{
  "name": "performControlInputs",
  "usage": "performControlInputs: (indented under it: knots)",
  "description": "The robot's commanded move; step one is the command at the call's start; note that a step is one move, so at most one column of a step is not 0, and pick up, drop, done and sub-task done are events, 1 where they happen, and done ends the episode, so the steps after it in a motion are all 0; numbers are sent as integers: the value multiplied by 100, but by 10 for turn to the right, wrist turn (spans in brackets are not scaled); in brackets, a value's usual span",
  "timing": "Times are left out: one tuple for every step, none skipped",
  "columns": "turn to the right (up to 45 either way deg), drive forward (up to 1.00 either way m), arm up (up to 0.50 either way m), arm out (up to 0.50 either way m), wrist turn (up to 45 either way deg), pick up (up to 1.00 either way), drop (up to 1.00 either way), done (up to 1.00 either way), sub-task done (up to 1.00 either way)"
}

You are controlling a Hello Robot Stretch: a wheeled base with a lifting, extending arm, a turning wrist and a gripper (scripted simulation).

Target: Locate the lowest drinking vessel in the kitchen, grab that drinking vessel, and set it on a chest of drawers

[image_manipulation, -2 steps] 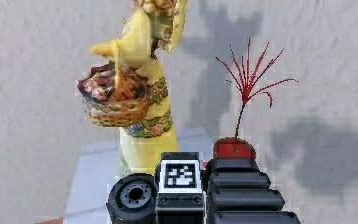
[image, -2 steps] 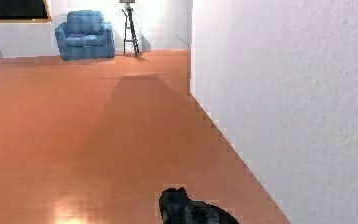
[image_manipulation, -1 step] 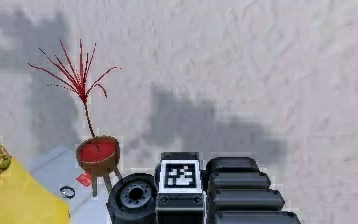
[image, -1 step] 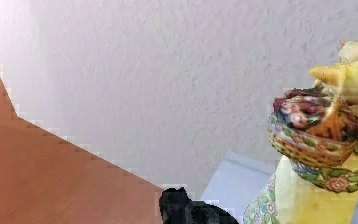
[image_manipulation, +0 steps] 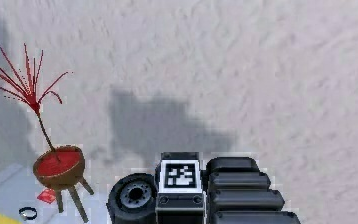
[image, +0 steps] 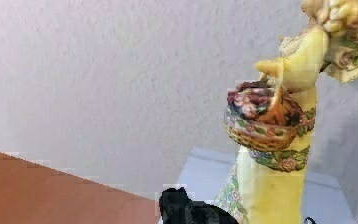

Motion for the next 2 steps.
performControlInputs:
  knots:
    - [30,0,0,0,0,0,0,0,0]
    - [-450,0,0,0,0,0,0,0,0]
